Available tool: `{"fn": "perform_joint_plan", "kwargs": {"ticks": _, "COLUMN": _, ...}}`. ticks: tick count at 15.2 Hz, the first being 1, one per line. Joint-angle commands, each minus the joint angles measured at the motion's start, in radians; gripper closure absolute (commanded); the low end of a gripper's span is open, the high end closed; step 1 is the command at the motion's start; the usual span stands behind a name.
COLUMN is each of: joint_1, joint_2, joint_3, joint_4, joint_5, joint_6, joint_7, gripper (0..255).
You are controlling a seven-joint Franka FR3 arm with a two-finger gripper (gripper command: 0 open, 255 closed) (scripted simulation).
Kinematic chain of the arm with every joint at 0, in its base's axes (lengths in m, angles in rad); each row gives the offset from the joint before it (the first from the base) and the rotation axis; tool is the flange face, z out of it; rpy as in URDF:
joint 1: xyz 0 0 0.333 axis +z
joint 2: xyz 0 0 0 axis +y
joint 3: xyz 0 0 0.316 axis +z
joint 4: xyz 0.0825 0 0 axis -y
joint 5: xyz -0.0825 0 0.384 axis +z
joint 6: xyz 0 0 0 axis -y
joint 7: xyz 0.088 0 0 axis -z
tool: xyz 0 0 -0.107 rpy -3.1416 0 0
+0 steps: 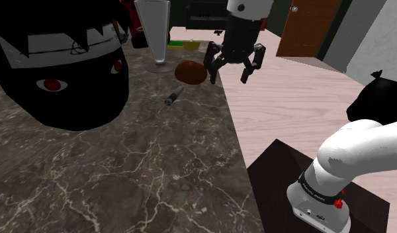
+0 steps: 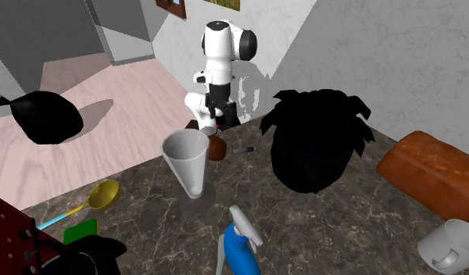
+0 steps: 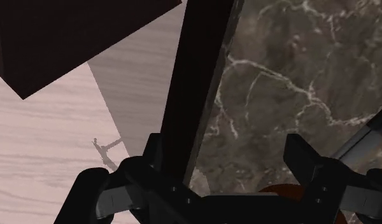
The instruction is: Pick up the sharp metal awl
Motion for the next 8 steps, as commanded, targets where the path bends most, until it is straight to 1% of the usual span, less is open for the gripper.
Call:
{"fn": "perform_joint_plan", "kwargs": {"ticks": 1, "joint_1": -0.034, "joint_2": 0.043, "joint_3": 0.066, "joint_4": 0.050, "joint_5": 0.025, "joint_6": -0.001, "joint_7": 0.134, "gripper": 0}}
{"fn": "perform_joint_plan", "kwargs": {"ticks": 5, "joint_1": -0.123, "joint_2": 0.164, "joint_3": 0.210, "joint_4": 0.183, "joint_5": 0.043, "joint_6": 0.002, "joint_7": 0.389, "gripper": 0}}
{"fn": "perform_joint_plan", "kwargs": {"ticks": 8, "joint_1": -0.206, "joint_2": 0.279, "joint_3": 0.338, "joint_4": 0.299, "joint_5": 0.024, "joint_6": 0.009, "joint_7": 0.590, "gripper": 0}}
